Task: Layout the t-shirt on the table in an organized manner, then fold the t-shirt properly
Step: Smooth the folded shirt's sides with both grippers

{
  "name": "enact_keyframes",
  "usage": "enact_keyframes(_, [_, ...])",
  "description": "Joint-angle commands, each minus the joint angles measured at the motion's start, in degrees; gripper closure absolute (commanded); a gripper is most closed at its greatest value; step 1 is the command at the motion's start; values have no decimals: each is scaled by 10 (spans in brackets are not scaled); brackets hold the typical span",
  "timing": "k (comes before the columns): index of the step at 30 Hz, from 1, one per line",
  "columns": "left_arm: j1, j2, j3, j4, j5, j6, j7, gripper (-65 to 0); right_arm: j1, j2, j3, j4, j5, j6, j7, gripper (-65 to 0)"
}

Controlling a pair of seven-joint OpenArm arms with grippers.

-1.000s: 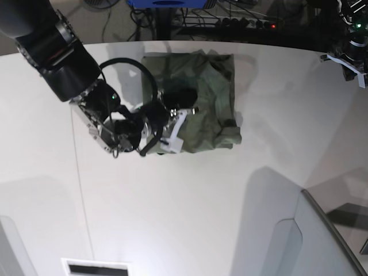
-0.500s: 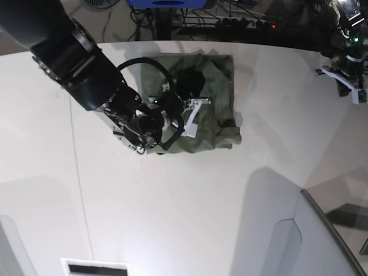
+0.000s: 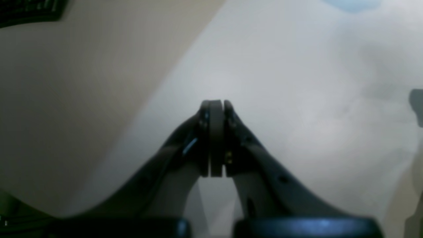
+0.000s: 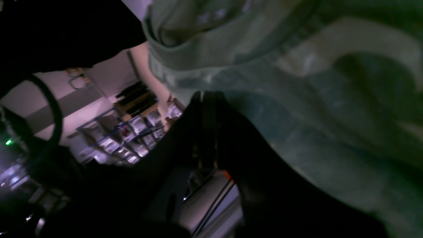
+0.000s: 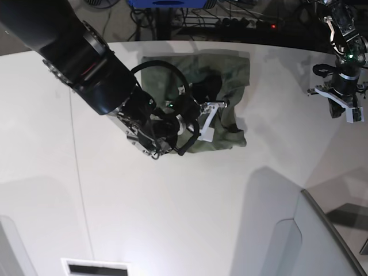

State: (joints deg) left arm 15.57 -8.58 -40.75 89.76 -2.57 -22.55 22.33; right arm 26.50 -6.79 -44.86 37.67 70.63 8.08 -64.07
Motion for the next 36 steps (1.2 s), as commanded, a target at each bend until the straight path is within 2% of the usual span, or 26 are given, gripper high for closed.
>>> enact_keyframes(1, [-4, -9, -3, 8, -5, 3, -12, 0, 32, -8, 2, 9, 19, 4, -7, -2])
enact_keyframes(2, [-4, -9, -3, 7, -5, 3, -12, 0, 38, -5, 2, 13, 19, 4, -13, -2])
enact_keyframes(5, [1, -7, -3, 5, -12, 1, -12, 0, 42, 55, 4, 96, 48, 5, -12, -2])
enact_keyframes(7, [7, 11, 3, 3, -12, -5, -12, 0, 40, 98, 4, 171, 75, 5, -5, -2])
enact_keyframes(9, [21, 18, 19, -2, -20, -32, -12, 0, 30, 139, 4, 265, 91, 4, 21, -2])
enact_keyframes(12, [45, 19, 31, -4, -93, -84, -12, 0, 17, 183, 4, 360, 91, 4, 81, -2])
enact_keyframes(15, [70, 16, 65, 3, -160, -93, -12, 0, 6, 196, 2, 371, 89, 3, 121, -2])
enact_keyframes(19, [100, 18, 149, 73, -169, -93, -16, 0, -19, 209, 4, 355, 61, 3, 134, -2])
enact_keyframes(24, [104, 32, 208, 159, -170, -93, -14, 0, -61, 232, 4, 353, 7, 3, 167, -2])
enact_keyframes(30, [11, 32, 260, 83, -165, -92, -13, 0, -103, 280, 4, 358, 2, 4, 190, -2])
enact_keyframes(36, [-73, 26, 259, -24, -164, -92, -13, 0, -141, 322, 5, 358, 3, 4, 228, -2])
